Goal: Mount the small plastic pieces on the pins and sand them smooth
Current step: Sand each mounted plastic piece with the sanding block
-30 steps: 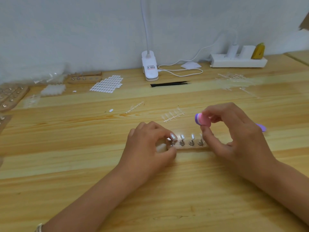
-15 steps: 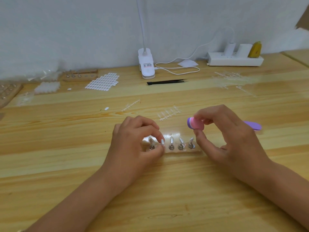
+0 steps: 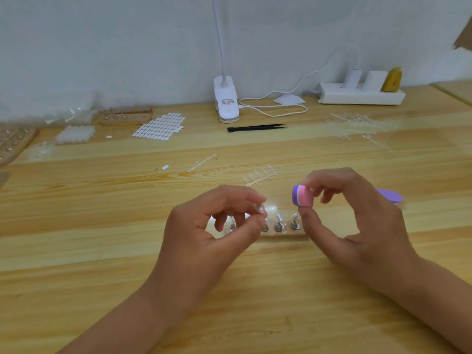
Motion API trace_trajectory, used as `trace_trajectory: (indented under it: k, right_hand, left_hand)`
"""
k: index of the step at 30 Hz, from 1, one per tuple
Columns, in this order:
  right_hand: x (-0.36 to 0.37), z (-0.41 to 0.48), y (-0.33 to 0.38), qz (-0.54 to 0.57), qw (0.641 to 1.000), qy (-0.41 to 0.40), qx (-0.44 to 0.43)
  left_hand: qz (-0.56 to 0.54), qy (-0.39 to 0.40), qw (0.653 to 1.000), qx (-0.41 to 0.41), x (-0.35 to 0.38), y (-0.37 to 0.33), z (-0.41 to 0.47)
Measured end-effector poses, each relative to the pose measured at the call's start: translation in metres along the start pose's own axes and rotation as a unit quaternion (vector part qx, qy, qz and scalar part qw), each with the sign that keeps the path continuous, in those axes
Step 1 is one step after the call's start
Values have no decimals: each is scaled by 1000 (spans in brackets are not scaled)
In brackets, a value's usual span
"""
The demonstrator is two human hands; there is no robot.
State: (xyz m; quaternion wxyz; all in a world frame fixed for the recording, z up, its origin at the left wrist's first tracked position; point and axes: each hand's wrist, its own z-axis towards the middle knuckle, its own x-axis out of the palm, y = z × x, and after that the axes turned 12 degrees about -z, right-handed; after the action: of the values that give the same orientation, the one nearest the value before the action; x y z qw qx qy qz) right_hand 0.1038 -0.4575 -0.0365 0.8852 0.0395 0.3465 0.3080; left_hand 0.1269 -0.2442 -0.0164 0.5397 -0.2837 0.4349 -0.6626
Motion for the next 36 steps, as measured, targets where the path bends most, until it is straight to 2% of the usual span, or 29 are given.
trace_trajectory:
  k: [5, 14, 21, 25, 28, 31, 33, 36]
  right_hand:
    - [2, -4, 17, 68, 996, 6, -50]
    - [4, -3, 19, 60, 997, 6, -54]
    - [1, -4, 25, 77, 997, 9, -9]
    - [-5, 1, 19, 25, 999, -17, 13]
    - [-6, 0, 18, 12, 999, -36, -13]
    - [-1, -4, 18, 17, 998, -19, -63]
    - [1, -4, 10, -6, 998, -2, -70]
    - [1, -1, 3, -6, 1000, 1, -21]
  left_hand:
    - [-27, 2, 999, -20, 4, -3, -3]
    - [-94, 49, 993, -58, 9, -4, -8]
    - [-25, 48, 998, -22, 9, -7, -5]
    - [-9, 41, 999, -15, 8, -8, -5]
    - [6, 37, 999, -11, 7, -8, -5]
    - [18, 44, 999, 7, 8, -10, -7]
    - [1, 33, 999, -6, 8, -10, -7]
    - [-32, 12, 998, -44, 6, -8, -7]
